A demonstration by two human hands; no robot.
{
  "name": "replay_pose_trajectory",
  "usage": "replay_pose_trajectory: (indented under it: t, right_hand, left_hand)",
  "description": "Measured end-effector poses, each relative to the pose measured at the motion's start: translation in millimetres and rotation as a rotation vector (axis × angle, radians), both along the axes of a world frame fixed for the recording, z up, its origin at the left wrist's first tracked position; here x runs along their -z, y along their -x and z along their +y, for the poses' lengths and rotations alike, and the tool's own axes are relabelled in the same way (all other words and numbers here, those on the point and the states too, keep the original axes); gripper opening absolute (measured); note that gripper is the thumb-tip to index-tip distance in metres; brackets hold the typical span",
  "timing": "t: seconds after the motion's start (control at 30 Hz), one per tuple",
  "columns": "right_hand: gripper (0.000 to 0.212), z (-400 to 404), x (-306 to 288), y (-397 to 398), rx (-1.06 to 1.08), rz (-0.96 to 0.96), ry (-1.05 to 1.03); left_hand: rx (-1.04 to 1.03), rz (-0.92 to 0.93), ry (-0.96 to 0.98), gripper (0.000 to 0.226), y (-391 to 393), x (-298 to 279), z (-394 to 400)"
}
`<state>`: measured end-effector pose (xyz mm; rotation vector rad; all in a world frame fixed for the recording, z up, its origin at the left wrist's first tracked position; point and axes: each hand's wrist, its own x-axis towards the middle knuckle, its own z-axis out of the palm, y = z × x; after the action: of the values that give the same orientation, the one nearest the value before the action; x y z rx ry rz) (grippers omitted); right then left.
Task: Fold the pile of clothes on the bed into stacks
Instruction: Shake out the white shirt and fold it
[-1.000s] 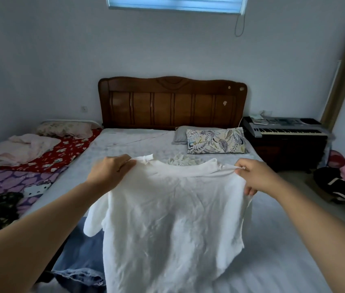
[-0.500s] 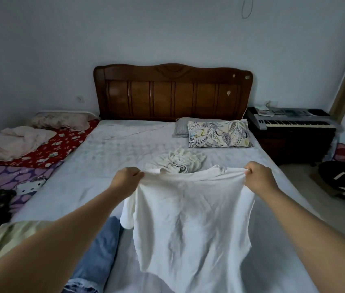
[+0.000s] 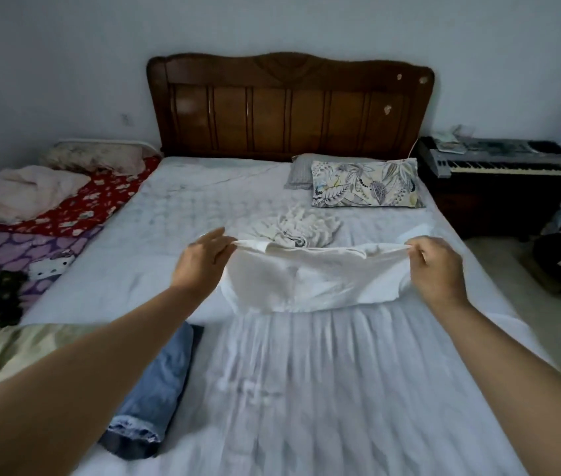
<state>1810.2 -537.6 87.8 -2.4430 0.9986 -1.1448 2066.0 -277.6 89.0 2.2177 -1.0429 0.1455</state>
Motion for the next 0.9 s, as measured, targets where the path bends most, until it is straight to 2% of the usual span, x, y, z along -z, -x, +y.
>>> replay_pose_trajectory:
  t: [0.07, 0.2, 0.43, 0.7, 0.83, 0.9]
  right_hand:
    - [0.011, 10, 30, 15, -0.027, 0.100, -0.030]
    - [0.016, 46, 104, 58, -0.100, 0.311, -0.107]
    - [0.019, 124, 209, 138, -0.154, 0.775, -0.475]
    - [0.030, 185, 258, 188, -0.292, 1.181, -0.597]
    - [0.028, 195, 266, 189, -0.284, 1.206, -0.663]
    - [0.017, 198, 267, 182, -0.264, 1.204, -0.711]
  left_hand:
    - [0.032, 0.031, -0.080, 0.024, 10, 28, 14]
    - [0.090, 0.184, -0.314, 0.027, 45, 92, 49]
    - [0.081, 0.386, -0.668, 0.028, 121, 189, 122]
    - [0.166, 0.524, -1.065, 0.028, 179, 244, 179]
    - [0.194, 0.562, -1.159, 0.034, 181, 254, 186]
    - [0.193, 0.555, -1.174, 0.035, 177, 258, 186]
